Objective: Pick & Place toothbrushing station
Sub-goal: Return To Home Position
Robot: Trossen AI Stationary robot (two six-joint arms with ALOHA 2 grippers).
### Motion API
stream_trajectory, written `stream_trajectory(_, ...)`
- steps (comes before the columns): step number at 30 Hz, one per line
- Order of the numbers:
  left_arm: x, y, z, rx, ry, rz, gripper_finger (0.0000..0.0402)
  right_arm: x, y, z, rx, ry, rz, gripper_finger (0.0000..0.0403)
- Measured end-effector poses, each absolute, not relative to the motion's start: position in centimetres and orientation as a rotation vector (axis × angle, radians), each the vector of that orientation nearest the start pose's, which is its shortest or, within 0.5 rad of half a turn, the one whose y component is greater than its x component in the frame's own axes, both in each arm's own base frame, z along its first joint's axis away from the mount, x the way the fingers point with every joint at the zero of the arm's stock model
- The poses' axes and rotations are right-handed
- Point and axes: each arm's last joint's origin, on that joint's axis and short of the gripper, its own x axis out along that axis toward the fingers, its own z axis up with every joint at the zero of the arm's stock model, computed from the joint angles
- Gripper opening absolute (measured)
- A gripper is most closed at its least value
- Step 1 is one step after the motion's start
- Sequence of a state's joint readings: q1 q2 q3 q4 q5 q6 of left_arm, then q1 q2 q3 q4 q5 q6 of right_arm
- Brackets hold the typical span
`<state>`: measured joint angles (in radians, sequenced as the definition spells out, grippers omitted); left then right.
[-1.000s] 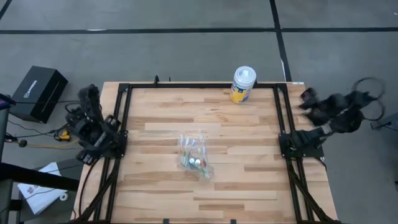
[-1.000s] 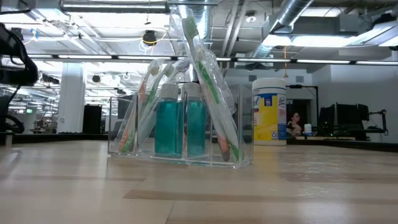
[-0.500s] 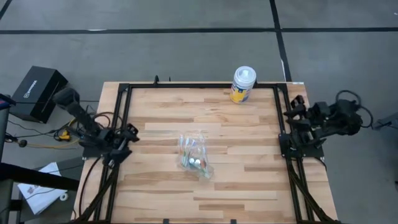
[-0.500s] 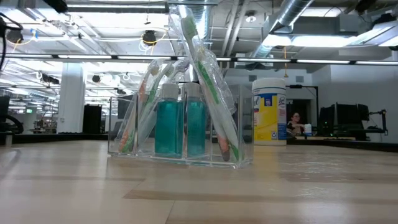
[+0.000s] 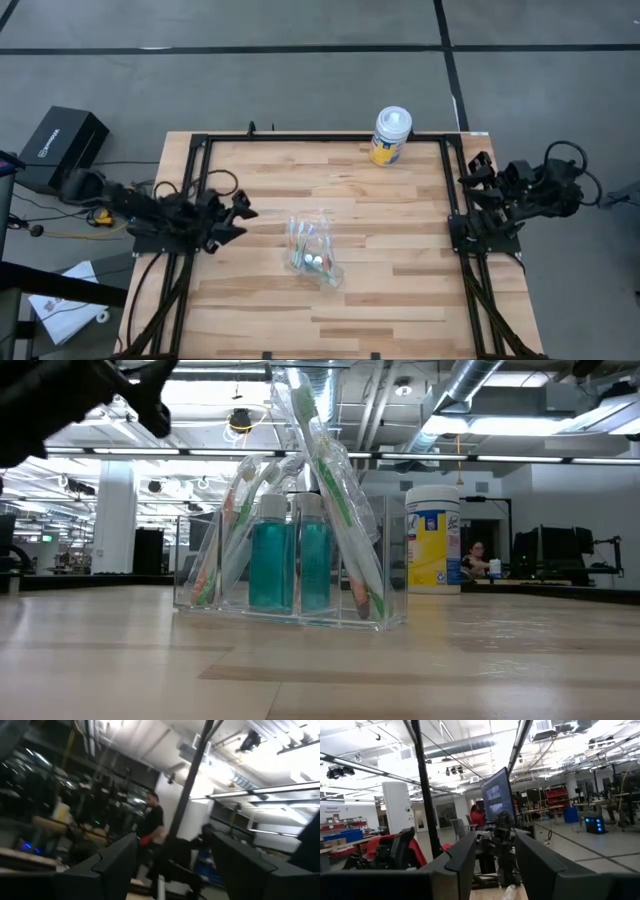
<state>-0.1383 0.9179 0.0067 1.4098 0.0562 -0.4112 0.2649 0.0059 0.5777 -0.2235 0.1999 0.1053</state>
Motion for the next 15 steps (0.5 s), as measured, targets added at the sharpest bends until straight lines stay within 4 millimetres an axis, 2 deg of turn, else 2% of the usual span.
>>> stream_trajectory(3,13.9,-0.8,20.6,-0.434,-0.467,-0.351,0.0249,2.1,0.0,32.0,0.184,-0.33,0.077,0.0128)
stream_trajectory(6,12.9,0.3,22.0,-0.372,-0.551,-0.409,0.0249,2.0,-0.1,32.1,0.181,-0.315,0.077,0.0128)
stream_trajectory(8,12.5,0.9,22.2,-0.387,-0.512,-0.438,0.0249,1.6,-0.2,32.3,0.188,-0.309,0.074,0.0128)
stream_trajectory(11,12.0,1.7,22.0,-0.435,-0.434,-0.425,0.0249,1.1,-0.3,32.7,0.188,-0.295,0.072,0.0128)
stream_trajectory(15,10.5,2.4,22.8,-0.348,-0.51,-0.367,0.0249,0.7,-0.5,32.9,0.183,-0.278,0.062,0.0128)
